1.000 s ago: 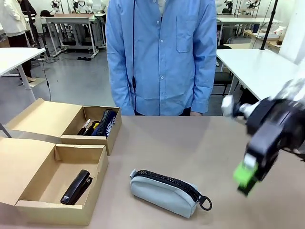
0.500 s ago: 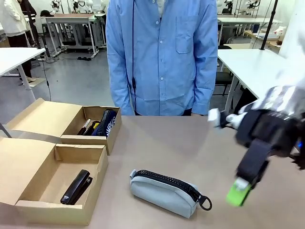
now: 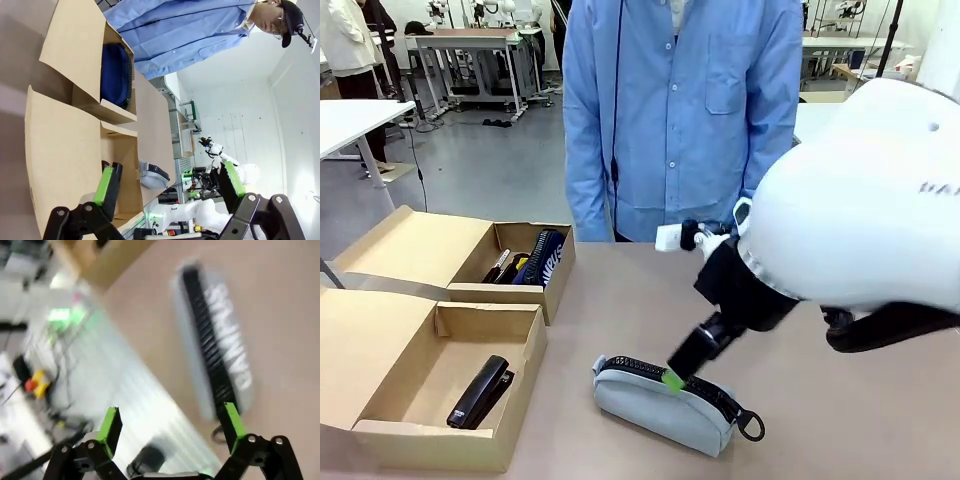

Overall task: Place items inside the box.
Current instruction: Pick up a Pencil pouch or Stapler and place it inside the Mailer Box closest to the robot.

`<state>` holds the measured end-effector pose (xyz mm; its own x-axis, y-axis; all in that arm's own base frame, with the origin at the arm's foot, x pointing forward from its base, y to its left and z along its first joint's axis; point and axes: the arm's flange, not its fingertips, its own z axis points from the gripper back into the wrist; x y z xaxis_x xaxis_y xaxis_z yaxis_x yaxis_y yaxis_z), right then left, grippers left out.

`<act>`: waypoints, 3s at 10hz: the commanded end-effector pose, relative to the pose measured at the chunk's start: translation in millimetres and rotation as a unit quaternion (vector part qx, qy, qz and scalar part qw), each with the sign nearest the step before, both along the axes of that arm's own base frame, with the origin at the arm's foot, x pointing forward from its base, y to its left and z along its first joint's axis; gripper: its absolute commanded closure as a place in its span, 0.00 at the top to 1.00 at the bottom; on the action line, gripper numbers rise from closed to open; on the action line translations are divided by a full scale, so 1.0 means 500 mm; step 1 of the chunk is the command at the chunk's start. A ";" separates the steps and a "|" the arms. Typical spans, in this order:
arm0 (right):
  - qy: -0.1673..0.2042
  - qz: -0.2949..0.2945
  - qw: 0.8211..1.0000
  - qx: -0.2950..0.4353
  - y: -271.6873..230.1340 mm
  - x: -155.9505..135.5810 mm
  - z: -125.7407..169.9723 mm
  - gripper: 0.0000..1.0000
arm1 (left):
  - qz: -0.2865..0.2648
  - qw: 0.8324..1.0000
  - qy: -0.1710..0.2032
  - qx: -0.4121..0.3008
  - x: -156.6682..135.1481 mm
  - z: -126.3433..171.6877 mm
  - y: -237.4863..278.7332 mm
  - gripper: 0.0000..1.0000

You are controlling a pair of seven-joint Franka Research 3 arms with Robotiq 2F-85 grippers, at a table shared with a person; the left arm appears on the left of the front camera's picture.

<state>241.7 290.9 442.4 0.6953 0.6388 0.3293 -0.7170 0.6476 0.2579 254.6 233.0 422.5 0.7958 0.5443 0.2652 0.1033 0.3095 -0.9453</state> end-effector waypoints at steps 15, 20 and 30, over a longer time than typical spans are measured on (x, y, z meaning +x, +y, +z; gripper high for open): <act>-0.093 0.088 0.989 -0.068 0.076 0.053 -0.178 1.00 | 0.002 1.000 -0.017 -0.005 -0.001 0.001 -0.002 1.00; -0.057 0.127 0.989 -0.057 0.075 0.080 -0.242 1.00 | 0.002 1.000 -0.017 -0.005 -0.001 0.001 -0.002 1.00; -0.056 0.132 0.988 -0.053 0.088 0.079 -0.238 0.00 | 0.002 1.000 -0.017 -0.005 -0.001 0.001 -0.002 1.00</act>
